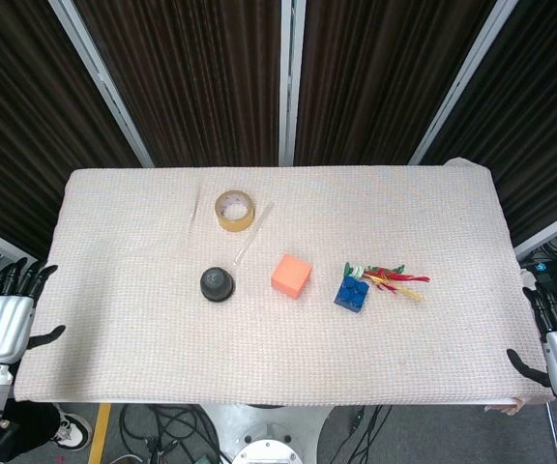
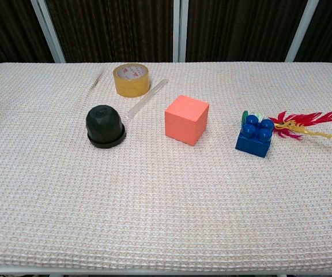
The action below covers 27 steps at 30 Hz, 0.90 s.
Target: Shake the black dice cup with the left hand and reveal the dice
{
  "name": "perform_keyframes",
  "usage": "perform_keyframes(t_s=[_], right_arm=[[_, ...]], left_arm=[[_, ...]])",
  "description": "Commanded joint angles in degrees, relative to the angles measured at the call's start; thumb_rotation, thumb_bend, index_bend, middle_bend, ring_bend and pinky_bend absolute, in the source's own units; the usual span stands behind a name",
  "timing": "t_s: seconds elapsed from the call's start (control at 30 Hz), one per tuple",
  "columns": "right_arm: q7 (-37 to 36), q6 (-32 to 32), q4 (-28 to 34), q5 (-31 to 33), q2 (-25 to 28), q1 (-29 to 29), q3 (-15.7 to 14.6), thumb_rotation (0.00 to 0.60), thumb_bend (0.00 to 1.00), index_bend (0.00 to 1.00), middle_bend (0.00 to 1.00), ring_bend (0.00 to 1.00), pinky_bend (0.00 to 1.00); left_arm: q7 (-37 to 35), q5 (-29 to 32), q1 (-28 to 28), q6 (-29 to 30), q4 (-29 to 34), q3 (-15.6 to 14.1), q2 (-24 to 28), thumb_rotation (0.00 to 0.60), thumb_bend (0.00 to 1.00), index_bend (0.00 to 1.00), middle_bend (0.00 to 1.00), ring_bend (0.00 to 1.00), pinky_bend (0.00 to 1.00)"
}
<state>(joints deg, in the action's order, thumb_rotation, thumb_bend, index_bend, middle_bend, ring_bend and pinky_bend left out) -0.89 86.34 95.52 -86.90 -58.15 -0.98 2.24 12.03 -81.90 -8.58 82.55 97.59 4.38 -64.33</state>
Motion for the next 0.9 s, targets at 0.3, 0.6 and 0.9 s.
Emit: perform_keyframes(t_s=[0.3, 0.6, 0.9], right_arm=[[-0.6, 0.5, 0.3, 0.3, 0.3, 0.1, 0.4, 0.600, 0.14, 0.00, 0.00, 0.00, 0.00], [1.1, 1.3, 2.4, -1.5, 1.4, 0.0, 0.3, 0.600, 0.14, 0.00, 0.00, 0.00, 0.00], [2.0, 0.5, 3.1, -0.3, 1.3, -0.4, 0.8, 0.600, 0.14, 0.00, 0.00, 0.00, 0.00]], left_arm=[[-1.6, -0.4, -0.7, -1.3, 1.7, -0.2, 0.2, 0.600, 0.00, 0.14, 0.10, 0.00, 0.10], [-6.3, -0.3, -4.7, -8.0, 1.3, 0.1, -1.5, 0.600, 0.00, 0.14, 0.10, 0.00, 0.10], [-9.3, 1.0, -12.0, -17.9, -5.6, 1.2, -9.4, 0.600, 0.00, 0.14, 0.10, 0.00, 0.10]])
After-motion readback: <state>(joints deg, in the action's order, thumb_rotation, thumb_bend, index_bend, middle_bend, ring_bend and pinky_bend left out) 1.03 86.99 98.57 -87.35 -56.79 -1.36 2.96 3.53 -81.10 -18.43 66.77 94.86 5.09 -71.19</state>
